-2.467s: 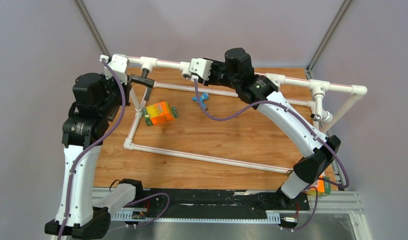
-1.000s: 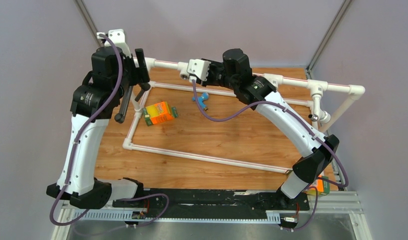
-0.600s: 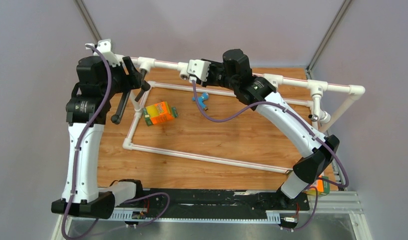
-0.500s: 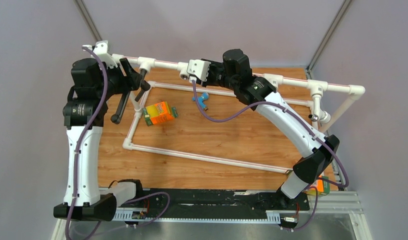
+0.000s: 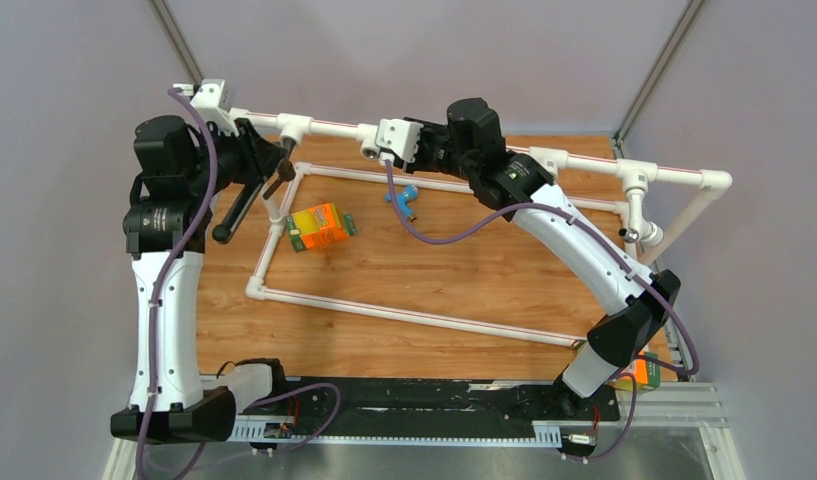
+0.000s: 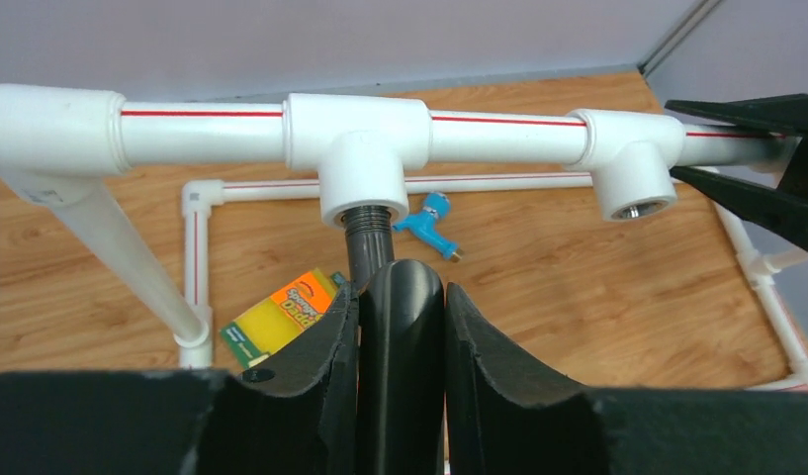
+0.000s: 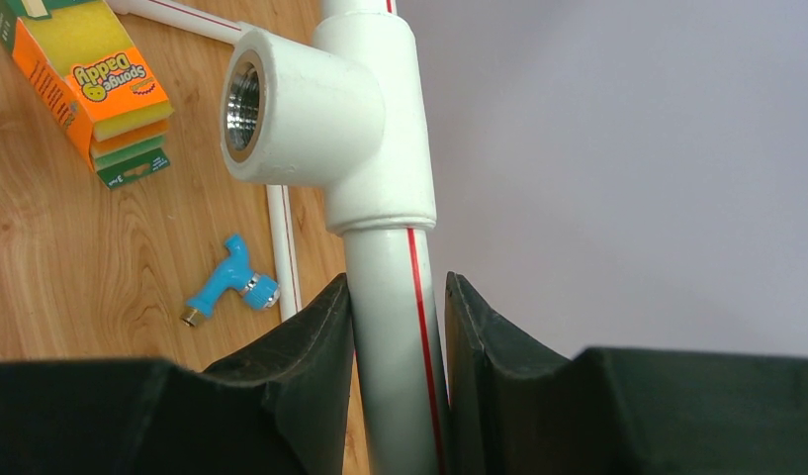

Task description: Install the water faucets

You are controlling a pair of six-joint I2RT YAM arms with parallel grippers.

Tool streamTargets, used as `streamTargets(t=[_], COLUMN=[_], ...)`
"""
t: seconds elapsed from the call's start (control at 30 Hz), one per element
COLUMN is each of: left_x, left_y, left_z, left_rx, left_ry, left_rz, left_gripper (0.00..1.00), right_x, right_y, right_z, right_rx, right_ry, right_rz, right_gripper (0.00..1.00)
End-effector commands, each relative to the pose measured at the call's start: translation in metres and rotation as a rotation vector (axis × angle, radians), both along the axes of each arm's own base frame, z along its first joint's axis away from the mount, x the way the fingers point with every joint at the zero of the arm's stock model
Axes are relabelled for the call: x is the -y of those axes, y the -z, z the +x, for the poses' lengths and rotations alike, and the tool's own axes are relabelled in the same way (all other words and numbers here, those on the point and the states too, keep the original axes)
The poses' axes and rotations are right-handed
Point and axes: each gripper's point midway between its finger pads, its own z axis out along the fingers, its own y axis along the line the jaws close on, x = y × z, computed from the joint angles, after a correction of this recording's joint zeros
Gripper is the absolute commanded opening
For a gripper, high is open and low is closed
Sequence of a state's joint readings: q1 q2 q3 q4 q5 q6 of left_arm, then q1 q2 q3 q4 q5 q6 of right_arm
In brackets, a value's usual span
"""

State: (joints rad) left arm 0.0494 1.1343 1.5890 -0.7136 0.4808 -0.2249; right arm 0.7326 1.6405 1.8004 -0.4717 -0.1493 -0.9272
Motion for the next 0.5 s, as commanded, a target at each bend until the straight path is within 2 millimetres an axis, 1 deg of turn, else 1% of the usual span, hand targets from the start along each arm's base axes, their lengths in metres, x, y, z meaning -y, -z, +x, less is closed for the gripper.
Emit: streamTargets(t=[0.0,0.03,0.07,0.1,0.13,0.17,0.2,0.23,0.27,0.3,0.33,0.37,0.4,0.43,0.47], left_x=[0.04,0.044,0.054,0.058,0.068,0.068,0.077,0.074,0.082,0.077,0.084,0.093,0.093,0.101,0.104], left_y=[-0.021,-0.014,-0.008,-0.003,0.008,0.017,0.024,0.032,0.037,0.042,0.044,0.049,0.053,0.057,0.062], left_z=[-0.015,-0.014,-0.018,-0.015,-0.018,-0.011,-0.016,-0.008,-0.011,-0.007,-0.01,-0.012,-0.011,-0.014,-0.014], left_rx=[0.139,0.115,0.098,0.089,0.062,0.038,0.024,0.001,-0.001,-0.006,-0.003,0.0,-0.005,0.001,-0.007], left_ry=[0.206,0.221,0.242,0.259,0.285,0.264,0.29,0.251,0.273,0.232,0.243,0.264,0.248,0.262,0.269], left_rz=[0.128,0.153,0.193,0.229,0.276,0.319,0.354,0.401,0.439,0.489,0.514,0.548,0.577,0.612,0.631], left_gripper=[0.13,0.13,0.13,0.14,0.14,0.15,0.15,0.15,0.15,0.16,0.17,0.21,0.23,0.28,0.32], right_x=[-0.025,-0.025,-0.026,-0.026,-0.026,-0.026,-0.026,-0.025,-0.025,-0.025,-0.024,-0.025,-0.026,-0.026,-0.027], right_y=[0.063,0.062,0.064,0.062,0.063,0.064,0.064,0.065,0.065,0.066,0.066,0.066,0.067,0.068,0.067], right_z=[-0.024,-0.023,-0.023,-0.023,-0.023,-0.023,-0.023,-0.023,-0.023,-0.022,-0.022,-0.022,-0.022,-0.021,-0.021], right_rx=[-0.224,-0.224,-0.226,-0.224,-0.226,-0.228,-0.226,-0.226,-0.224,-0.224,-0.224,-0.225,-0.227,-0.23,-0.231], right_ry=[-0.063,-0.06,-0.061,-0.061,-0.062,-0.062,-0.061,-0.06,-0.06,-0.056,-0.055,-0.058,-0.059,-0.058,-0.06], right_rz=[-0.04,-0.038,-0.04,-0.037,-0.038,-0.039,-0.04,-0.043,-0.044,-0.047,-0.047,-0.047,-0.047,-0.049,-0.045], right_gripper=[0.0,0.0,0.0,0.0,0.0,0.0,0.0,0.0,0.0,0.0,0.0,0.0,0.0,0.0,0.0])
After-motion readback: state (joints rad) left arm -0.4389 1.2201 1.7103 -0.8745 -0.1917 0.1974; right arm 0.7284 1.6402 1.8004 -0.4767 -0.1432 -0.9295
